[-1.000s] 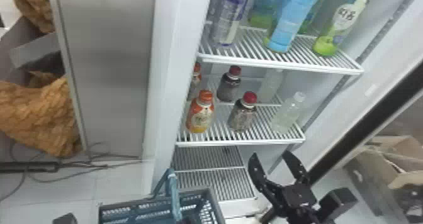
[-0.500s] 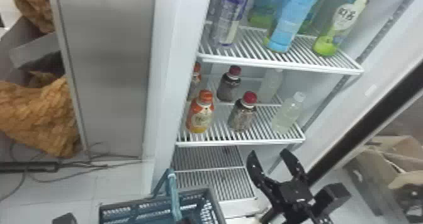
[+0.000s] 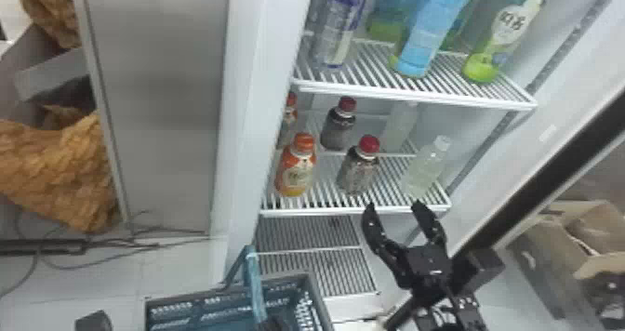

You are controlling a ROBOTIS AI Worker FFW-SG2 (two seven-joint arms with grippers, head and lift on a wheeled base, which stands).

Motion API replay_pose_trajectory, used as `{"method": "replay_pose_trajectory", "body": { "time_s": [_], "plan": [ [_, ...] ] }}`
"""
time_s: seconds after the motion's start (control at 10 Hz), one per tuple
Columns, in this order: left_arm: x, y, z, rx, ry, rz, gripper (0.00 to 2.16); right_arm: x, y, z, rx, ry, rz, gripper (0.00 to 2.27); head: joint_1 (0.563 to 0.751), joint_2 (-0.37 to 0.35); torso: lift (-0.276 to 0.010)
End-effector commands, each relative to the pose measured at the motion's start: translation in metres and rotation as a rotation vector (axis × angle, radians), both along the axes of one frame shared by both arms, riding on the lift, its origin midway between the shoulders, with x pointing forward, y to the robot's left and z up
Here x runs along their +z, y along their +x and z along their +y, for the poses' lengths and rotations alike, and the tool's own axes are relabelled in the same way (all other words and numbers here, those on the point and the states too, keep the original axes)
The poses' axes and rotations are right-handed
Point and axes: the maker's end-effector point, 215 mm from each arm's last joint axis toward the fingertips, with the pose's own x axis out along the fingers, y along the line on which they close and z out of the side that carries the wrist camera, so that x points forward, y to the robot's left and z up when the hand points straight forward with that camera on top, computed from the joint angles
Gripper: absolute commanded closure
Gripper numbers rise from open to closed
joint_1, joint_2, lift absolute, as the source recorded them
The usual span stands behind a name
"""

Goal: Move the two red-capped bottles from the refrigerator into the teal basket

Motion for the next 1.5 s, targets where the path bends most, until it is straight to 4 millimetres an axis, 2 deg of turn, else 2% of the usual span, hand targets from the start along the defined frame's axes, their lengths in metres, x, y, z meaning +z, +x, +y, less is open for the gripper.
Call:
{"method": "replay_pose_trajectory", "body": {
  "time_s": [0.0,0.6,0.8,1.1,1.4],
  "plan": [
    [0.000,0.002,0.000,0.001,0.003,-0.004,1.15,-0.002,0.010,-0.002,-0.005,-0.002,-0.006,0.09,0.695,-0.350,-0.228],
    [0.001,0.005,0.001,0.000,0.008,-0.013,1.15,-0.008,0.045,0.021,0.031,0.024,-0.010,0.09,0.695,-0.350,-0.228],
    [0.002,0.006,0.001,0.002,0.007,-0.014,1.15,-0.014,0.058,0.019,0.024,0.029,0.000,0.09,0.695,-0.350,-0.228],
    [0.001,0.006,0.002,0.005,0.007,-0.010,1.15,-0.008,0.071,0.019,0.016,0.006,-0.010,0.09,0.695,-0.350,-0.228],
    [0.003,0.006,0.001,0.002,0.001,-0.011,1.15,-0.003,0.086,0.034,0.036,0.018,-0.019,0.09,0.695,-0.350,-0.228]
  ]
}}
